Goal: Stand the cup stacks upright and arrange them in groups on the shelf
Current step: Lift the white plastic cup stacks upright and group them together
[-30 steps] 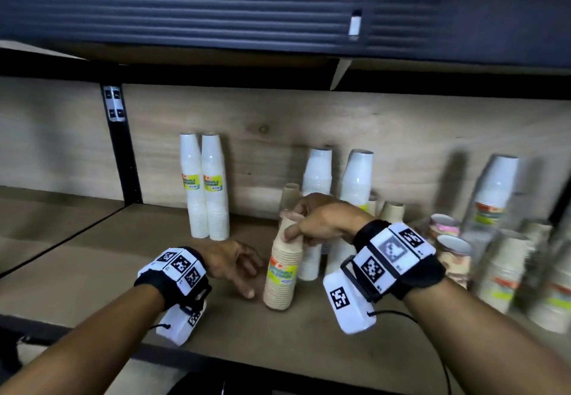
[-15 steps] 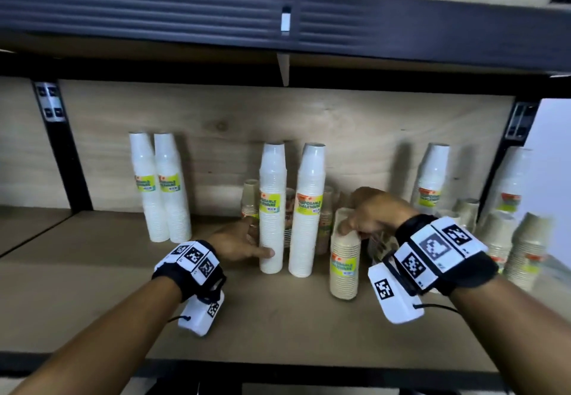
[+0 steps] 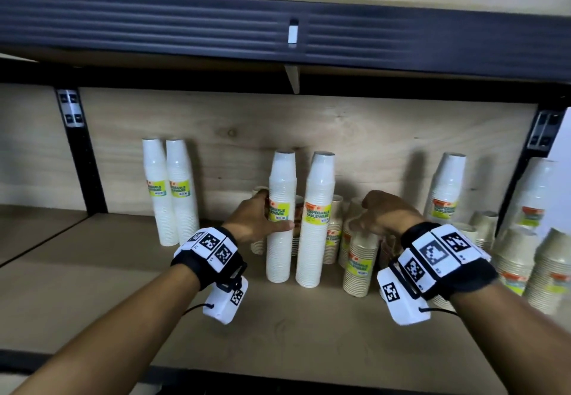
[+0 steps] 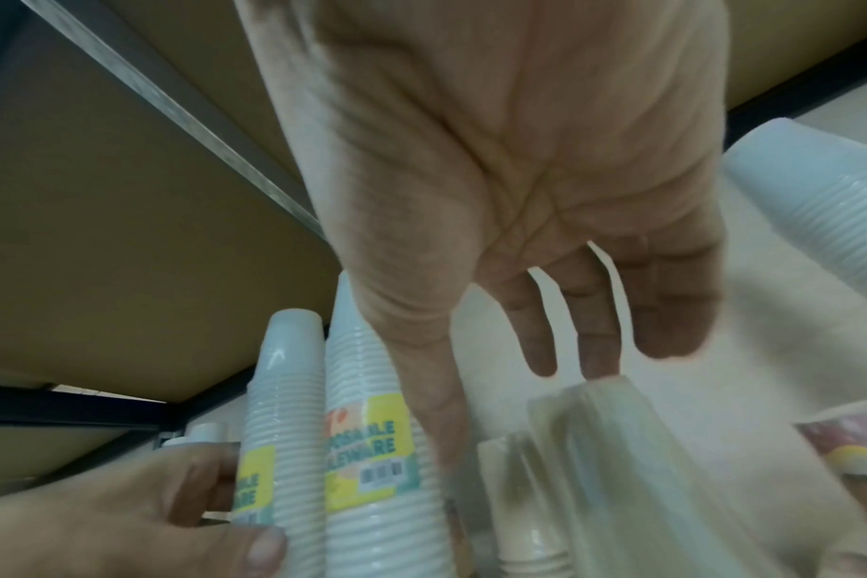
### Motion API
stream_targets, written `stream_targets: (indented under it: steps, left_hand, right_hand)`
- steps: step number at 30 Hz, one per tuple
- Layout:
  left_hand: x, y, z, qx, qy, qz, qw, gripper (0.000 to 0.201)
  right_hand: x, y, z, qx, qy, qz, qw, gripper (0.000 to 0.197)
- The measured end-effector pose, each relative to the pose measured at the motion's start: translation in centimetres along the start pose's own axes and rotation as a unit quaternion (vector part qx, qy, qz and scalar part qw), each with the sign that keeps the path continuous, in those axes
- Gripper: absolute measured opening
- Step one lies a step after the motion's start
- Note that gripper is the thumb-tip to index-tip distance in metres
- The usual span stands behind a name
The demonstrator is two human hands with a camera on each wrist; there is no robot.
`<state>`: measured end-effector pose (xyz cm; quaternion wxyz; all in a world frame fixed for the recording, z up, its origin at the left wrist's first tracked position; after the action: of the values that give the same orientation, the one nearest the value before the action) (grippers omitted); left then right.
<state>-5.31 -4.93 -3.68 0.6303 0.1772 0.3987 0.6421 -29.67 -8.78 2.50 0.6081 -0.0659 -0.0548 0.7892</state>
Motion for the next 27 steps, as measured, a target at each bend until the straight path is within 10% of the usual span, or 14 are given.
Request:
stream_targets:
  steps: [6,15,27]
  left_hand:
    - [0.1,-0.2,0.6,-0.006,0.016,0.007,1.000,0.061]
    - [2.5,-2.1,4.7,0.021,0.022,0.047,0.998,0.089]
    - [5.0,-9.4,14.9,0.000,0.128,0.076,0.989,0.063]
  right_hand:
    - [-0.5,-2.2,0.2,-0.026,0.028,0.023,0.999,0.083]
    - [-1.4,-4.9,-2.4,-0.185,0.059,0.074,0.978,0.059]
    - [-1.0,-18.3,-4.5,-0.247,0.071,0.214,0.942,0.049]
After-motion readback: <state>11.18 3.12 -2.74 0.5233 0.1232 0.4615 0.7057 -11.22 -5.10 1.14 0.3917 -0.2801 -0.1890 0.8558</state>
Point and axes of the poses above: each hand's wrist, its own x-axis away from the middle knuckle, its own z-axis out of the back of the hand, y = z × x, the point moved 1 cm from there along -x, towards the middle knuckle, and after that the axes turned 3 degrees about x, right-handed, at the moved point
